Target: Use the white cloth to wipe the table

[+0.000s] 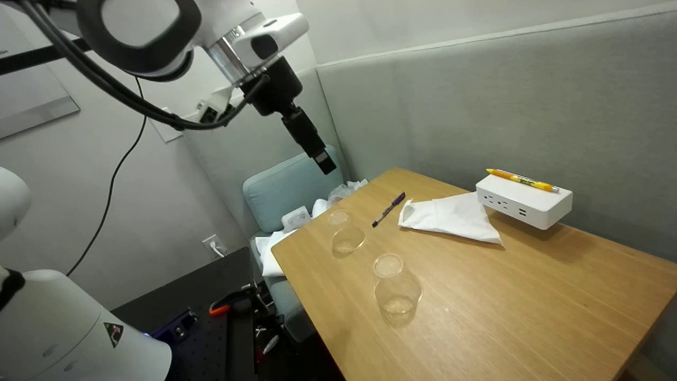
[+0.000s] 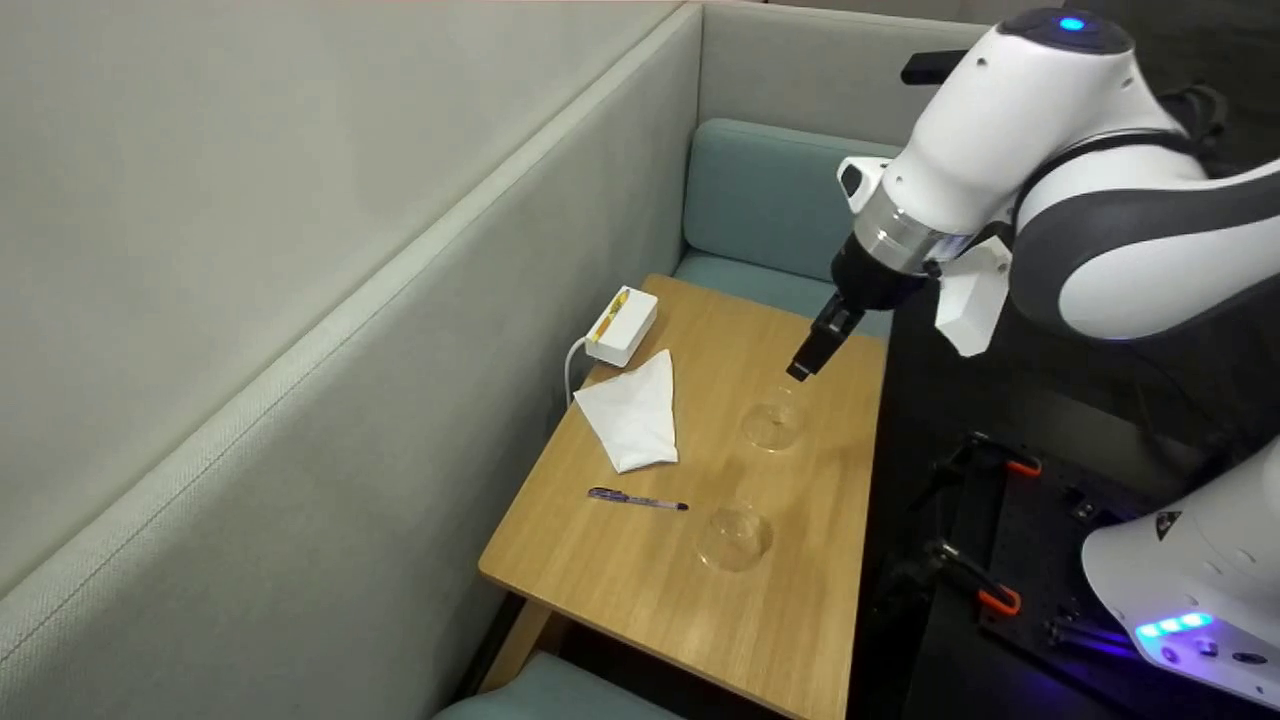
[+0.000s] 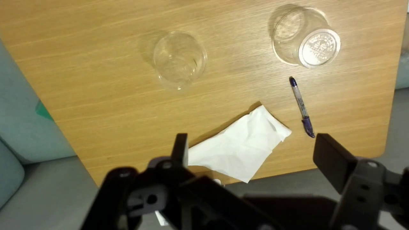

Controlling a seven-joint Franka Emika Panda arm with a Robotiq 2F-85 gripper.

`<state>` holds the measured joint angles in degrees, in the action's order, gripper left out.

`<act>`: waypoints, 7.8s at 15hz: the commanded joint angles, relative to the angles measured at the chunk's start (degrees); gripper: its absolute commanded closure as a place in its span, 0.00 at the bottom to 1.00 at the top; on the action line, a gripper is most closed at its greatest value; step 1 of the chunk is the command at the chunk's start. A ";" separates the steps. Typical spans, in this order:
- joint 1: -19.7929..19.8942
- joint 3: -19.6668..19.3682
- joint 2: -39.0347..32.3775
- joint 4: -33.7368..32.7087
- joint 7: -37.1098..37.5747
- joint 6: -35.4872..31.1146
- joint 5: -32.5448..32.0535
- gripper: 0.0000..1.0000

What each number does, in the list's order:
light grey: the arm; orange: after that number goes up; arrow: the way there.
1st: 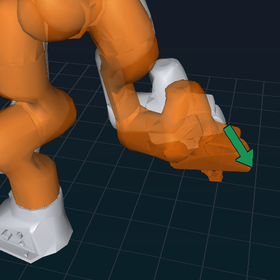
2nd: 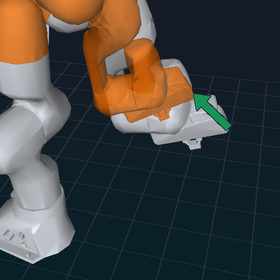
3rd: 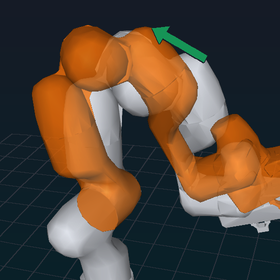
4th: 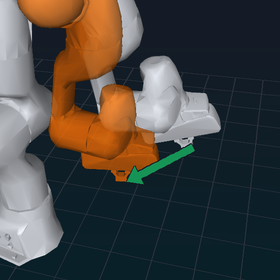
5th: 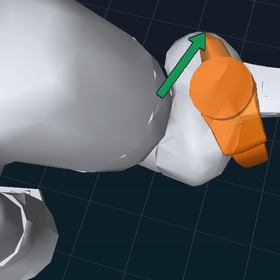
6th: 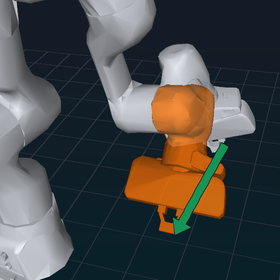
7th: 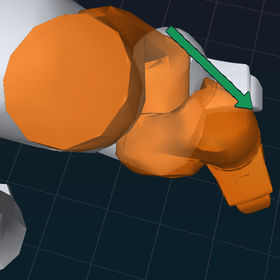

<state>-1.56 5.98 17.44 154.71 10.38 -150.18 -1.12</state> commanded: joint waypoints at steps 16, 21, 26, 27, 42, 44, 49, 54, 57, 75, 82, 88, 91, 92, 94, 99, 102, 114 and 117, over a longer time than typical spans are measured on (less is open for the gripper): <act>-5.06 -5.48 -38.36 -26.48 34.22 -9.93 -12.99 0.00; -10.61 -9.78 -51.63 -37.83 34.25 -10.61 -5.17 0.00; -12.89 -11.58 -60.12 -46.03 34.09 -9.78 1.20 0.00; -13.26 -11.97 -61.35 -47.16 34.12 -9.68 1.95 0.00; -16.05 -16.62 -64.05 -50.82 35.24 -6.93 4.32 0.99; -16.44 -18.36 -63.72 -49.98 36.18 -5.39 3.82 1.00; -14.39 -21.17 -64.14 -48.53 38.46 -2.96 3.84 1.00; -9.77 -22.56 -65.28 -47.34 40.60 -4.01 4.85 1.00; -6.28 -23.26 -65.40 -46.30 41.12 -5.39 5.86 1.00; -1.66 -10.55 -52.03 -31.41 28.24 -7.11 11.84 1.00; -5.03 -19.80 -56.18 -31.70 32.08 -12.10 9.53 1.00; -6.23 -28.64 -59.96 -32.65 35.21 -18.17 10.69 1.00; -5.52 -29.16 -60.21 -32.99 36.00 -18.08 11.74 1.00; -4.46 -27.63 -59.30 -32.85 35.40 -17.39 12.14 1.00; -2.40 -23.80 -57.60 -32.88 33.75 -16.11 13.28 1.00; 5.64 -8.50 -54.14 -33.98 27.89 -11.13 19.51 1.00; 9.48 -0.34 -49.16 -31.92 20.49 -9.64 24.88 1.00; 5.30 9.32 -46.87 -42.59 -5.95 5.05 29.93 1.00; 3.51 7.92 -50.63 -45.03 -11.22 9.45 26.10 1.00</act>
<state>3.53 15.58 -28.97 113.80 4.02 -145.35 27.88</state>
